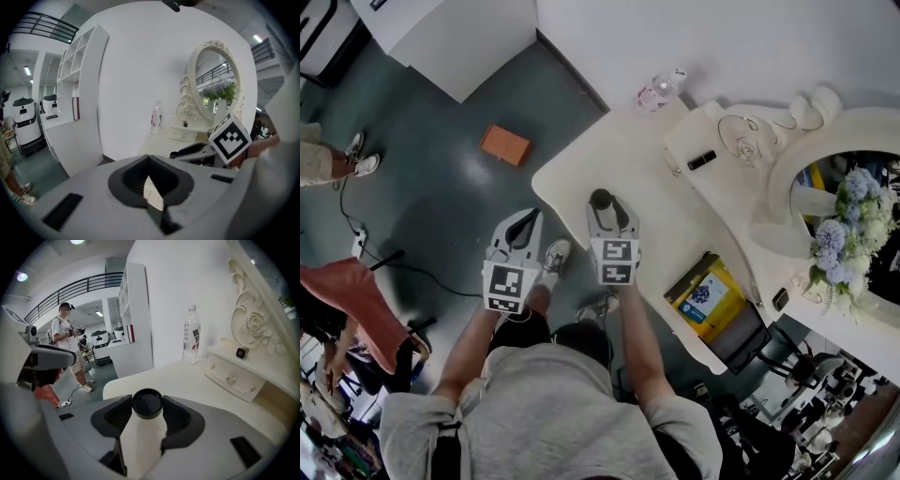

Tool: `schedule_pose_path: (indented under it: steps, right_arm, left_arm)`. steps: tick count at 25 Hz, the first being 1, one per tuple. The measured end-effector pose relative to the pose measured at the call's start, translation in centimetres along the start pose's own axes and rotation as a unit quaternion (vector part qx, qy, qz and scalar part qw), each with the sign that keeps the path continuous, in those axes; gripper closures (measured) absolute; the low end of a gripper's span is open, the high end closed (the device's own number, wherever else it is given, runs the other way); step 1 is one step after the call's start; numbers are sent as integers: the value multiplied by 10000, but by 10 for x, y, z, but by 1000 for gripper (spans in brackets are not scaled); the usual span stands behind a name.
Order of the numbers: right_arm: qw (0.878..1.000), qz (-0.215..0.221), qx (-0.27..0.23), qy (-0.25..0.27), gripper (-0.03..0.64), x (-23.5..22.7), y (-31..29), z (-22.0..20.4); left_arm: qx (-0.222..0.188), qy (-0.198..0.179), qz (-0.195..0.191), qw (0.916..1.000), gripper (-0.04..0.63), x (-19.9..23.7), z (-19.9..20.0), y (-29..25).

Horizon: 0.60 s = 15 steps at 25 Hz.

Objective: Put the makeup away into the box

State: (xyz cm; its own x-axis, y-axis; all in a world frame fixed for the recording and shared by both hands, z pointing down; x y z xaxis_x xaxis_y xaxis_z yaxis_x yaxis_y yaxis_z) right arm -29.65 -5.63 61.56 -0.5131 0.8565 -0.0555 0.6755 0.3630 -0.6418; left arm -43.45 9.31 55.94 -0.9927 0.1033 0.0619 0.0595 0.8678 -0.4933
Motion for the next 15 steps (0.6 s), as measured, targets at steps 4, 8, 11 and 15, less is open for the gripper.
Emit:
schedule_pose_path:
  steps: [4, 8, 11, 15]
  right_arm:
    - [9996, -154, -211, -95, 399, -5, 26, 7]
    - [9984, -354, -395, -208, 399, -17, 56, 11]
    - [9965, -589, -511, -306, 399, -31, 78, 9]
    - [9928, -895, -649, -464, 399, -52, 112, 4]
  left_arm:
    - [-127, -156, -179, 9996, 594, -12, 14, 0]
    - [-251, -341, -390, 9983, 595, -30, 33, -2]
    - [-364, -501, -619, 9962, 595, -46, 48, -10]
    - [-478, -699, -922, 9921, 594, -76, 65, -18]
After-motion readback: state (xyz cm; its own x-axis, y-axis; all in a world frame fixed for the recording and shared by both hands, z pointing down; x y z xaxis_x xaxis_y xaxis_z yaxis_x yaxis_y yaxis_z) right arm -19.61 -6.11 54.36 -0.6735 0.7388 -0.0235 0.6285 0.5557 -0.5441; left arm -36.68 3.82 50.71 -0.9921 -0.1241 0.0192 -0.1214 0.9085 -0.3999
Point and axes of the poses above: the fingertips, and each gripper's own axes: y backward along the fingers, x to its left, z out of its top, the point moved 9 cm from there along y, backward along the fingers, and after that the axes turned 1 degree about -z, right-handed, at the moved point
